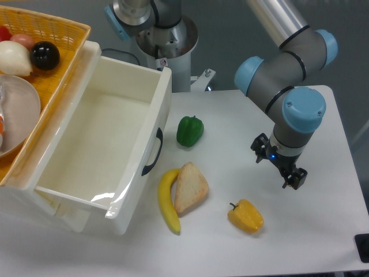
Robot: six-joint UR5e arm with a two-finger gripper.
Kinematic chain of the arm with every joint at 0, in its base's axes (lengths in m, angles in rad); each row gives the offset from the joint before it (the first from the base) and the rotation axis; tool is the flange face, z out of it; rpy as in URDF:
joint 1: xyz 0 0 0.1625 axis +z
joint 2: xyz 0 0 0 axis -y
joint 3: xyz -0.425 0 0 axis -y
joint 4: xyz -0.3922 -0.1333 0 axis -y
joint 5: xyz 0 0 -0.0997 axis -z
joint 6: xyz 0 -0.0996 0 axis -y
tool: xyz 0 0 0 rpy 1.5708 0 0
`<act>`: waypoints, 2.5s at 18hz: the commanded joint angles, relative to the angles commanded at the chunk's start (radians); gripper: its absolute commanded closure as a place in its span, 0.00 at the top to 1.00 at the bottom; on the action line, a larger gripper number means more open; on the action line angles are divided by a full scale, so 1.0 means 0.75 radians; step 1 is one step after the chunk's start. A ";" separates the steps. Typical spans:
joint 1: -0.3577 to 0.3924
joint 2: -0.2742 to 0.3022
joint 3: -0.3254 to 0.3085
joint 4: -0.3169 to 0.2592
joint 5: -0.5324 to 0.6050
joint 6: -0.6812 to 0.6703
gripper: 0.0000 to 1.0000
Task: Pick up the yellow pepper
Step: 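Move the open gripper down over the yellow pepper, then lower the gripper around the yellow pepper and close on it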
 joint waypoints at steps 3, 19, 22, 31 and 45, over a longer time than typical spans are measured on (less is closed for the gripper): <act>-0.004 0.000 0.006 -0.002 -0.061 -0.071 1.00; -0.067 -0.049 0.000 0.035 -0.113 -1.231 1.00; -0.088 -0.084 0.012 0.090 -0.098 -1.451 1.00; -0.117 -0.153 0.045 0.141 -0.094 -1.847 1.00; -0.157 -0.256 0.100 0.194 -0.041 -2.062 1.00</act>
